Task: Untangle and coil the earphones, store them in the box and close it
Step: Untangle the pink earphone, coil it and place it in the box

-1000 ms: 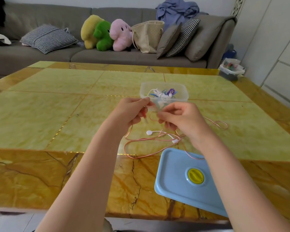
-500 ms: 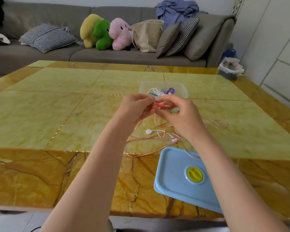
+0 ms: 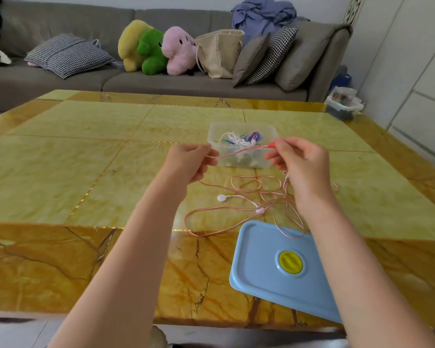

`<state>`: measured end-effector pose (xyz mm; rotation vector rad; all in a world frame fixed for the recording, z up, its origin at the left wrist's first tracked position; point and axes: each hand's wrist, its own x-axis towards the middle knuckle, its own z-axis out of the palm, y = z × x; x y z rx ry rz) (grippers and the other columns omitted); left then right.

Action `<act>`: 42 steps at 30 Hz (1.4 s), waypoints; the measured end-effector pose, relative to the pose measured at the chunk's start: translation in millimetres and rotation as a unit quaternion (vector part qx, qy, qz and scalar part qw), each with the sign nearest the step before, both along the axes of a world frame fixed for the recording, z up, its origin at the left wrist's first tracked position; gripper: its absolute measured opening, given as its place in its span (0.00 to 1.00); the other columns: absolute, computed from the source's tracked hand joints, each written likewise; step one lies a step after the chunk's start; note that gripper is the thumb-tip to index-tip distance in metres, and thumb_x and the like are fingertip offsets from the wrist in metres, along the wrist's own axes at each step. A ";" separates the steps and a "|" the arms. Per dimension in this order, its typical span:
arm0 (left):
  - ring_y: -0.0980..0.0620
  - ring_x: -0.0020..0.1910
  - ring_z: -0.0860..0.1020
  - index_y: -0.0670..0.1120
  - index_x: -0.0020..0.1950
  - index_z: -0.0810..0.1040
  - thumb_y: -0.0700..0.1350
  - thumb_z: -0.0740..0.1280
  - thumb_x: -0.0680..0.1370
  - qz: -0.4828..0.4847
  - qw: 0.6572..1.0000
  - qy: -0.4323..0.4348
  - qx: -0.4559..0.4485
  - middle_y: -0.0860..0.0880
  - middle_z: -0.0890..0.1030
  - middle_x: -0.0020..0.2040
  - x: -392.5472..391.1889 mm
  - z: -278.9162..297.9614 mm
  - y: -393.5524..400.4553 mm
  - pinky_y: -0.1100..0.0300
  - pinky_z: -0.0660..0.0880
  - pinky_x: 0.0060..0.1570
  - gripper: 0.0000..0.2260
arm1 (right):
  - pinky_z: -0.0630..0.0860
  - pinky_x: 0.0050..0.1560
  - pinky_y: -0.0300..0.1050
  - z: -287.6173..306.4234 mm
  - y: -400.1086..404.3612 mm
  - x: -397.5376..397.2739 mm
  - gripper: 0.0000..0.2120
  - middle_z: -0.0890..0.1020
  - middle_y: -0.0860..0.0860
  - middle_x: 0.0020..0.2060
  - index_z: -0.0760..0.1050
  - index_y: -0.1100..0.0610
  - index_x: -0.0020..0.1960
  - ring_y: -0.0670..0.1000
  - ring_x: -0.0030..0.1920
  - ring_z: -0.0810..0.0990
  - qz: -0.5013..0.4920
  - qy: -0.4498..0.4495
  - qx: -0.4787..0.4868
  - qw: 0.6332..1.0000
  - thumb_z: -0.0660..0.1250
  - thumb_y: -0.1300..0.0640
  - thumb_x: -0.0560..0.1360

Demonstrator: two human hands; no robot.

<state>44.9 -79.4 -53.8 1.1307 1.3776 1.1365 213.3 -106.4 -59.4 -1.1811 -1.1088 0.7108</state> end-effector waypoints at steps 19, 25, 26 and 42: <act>0.59 0.26 0.60 0.44 0.34 0.73 0.45 0.56 0.82 -0.234 0.940 -0.239 0.066 0.52 0.61 0.29 48.9 14.5 -22.2 0.68 0.57 0.24 0.17 | 0.72 0.35 0.38 0.3 -7.5 -23.0 0.21 0.73 0.50 0.36 0.72 0.56 0.51 0.46 0.36 0.74 0.362 0.295 -0.136 0.874 0.54 0.39 0.77; 0.60 0.24 0.59 0.47 0.38 0.71 0.52 0.54 0.82 -0.159 0.942 -0.286 0.071 0.55 0.64 0.26 28.0 18.4 -9.9 0.71 0.56 0.17 0.16 | 0.65 0.25 0.35 -5.7 -9.2 -19.0 0.18 0.75 0.50 0.28 0.76 0.57 0.43 0.47 0.24 0.67 0.357 0.099 -0.214 0.904 0.54 0.46 0.80; 0.61 0.22 0.59 0.48 0.37 0.70 0.53 0.53 0.82 -0.156 0.938 -0.301 0.070 0.55 0.63 0.25 23.1 19.3 -8.9 0.71 0.54 0.16 0.17 | 0.61 0.23 0.34 -7.1 -10.2 -19.0 0.17 0.72 0.49 0.25 0.76 0.57 0.41 0.45 0.22 0.63 0.362 0.053 -0.217 0.905 0.56 0.49 0.80; 0.55 0.26 0.76 0.43 0.38 0.72 0.47 0.55 0.82 -0.259 0.951 -0.017 -0.171 0.48 0.78 0.30 6.1 -4.5 -19.6 0.65 0.74 0.28 0.16 | 0.52 0.19 0.33 1.4 7.1 0.5 0.10 0.67 0.46 0.28 0.76 0.62 0.52 0.40 0.18 0.57 0.328 0.177 -0.201 0.906 0.58 0.59 0.78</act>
